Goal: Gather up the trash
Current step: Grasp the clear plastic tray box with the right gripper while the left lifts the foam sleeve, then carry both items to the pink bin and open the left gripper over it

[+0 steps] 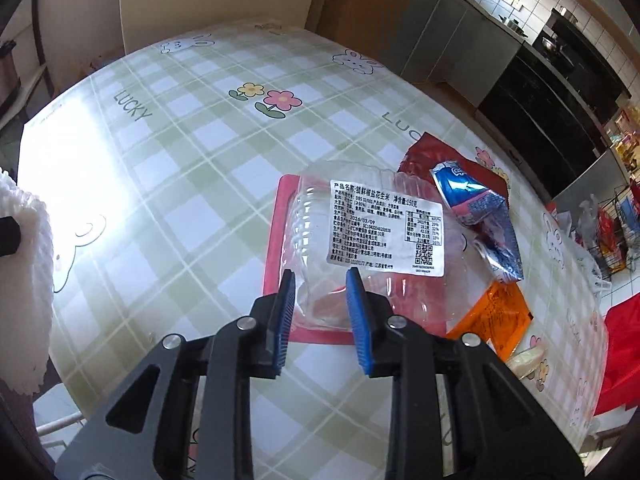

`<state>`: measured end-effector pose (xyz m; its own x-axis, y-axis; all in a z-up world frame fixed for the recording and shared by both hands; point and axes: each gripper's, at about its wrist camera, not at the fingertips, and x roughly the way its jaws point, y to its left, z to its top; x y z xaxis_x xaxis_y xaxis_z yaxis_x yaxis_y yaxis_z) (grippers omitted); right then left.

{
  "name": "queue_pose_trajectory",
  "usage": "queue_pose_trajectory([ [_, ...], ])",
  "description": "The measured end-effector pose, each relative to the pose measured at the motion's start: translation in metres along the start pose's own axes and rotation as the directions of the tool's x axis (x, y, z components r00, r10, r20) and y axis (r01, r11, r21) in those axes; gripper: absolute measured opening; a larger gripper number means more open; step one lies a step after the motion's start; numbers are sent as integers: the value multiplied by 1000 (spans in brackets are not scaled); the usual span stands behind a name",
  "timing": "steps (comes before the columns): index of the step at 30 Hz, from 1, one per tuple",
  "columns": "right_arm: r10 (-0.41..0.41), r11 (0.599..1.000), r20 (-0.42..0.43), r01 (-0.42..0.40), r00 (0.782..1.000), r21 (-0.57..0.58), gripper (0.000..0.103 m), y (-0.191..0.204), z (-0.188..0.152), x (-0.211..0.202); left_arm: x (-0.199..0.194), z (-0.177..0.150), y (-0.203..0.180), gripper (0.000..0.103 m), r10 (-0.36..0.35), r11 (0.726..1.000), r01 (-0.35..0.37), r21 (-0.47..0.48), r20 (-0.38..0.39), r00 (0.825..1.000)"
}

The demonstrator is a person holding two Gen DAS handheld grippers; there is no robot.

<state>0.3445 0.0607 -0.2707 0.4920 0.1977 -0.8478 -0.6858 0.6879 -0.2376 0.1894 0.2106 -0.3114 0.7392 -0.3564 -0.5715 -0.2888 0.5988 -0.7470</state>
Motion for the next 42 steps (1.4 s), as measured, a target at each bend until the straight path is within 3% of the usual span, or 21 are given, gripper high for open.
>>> queue_pose_trajectory([
  [4, -24, 999, -2, 23, 1000, -36, 13, 7, 3, -5, 3, -1, -4, 28, 0, 1000, 0, 26, 1, 1000],
  [13, 41, 999, 128, -42, 991, 5, 11, 6, -6, -65, -14, 1, -4, 28, 10, 999, -11, 37, 46, 999],
  [25, 94, 973, 317, -155, 944, 173, 10, -9, -43, -156, -51, -10, -43, 28, -4, 988, -7, 156, 71, 997],
  [34, 55, 954, 389, -163, 920, 250, 9, -18, -99, -216, -67, -42, -91, 28, -36, 962, 30, 272, 17, 999],
  [42, 12, 935, 442, -166, 897, 312, 9, -28, -153, -264, -62, -93, -122, 28, -34, 935, 68, 348, -102, 994],
])
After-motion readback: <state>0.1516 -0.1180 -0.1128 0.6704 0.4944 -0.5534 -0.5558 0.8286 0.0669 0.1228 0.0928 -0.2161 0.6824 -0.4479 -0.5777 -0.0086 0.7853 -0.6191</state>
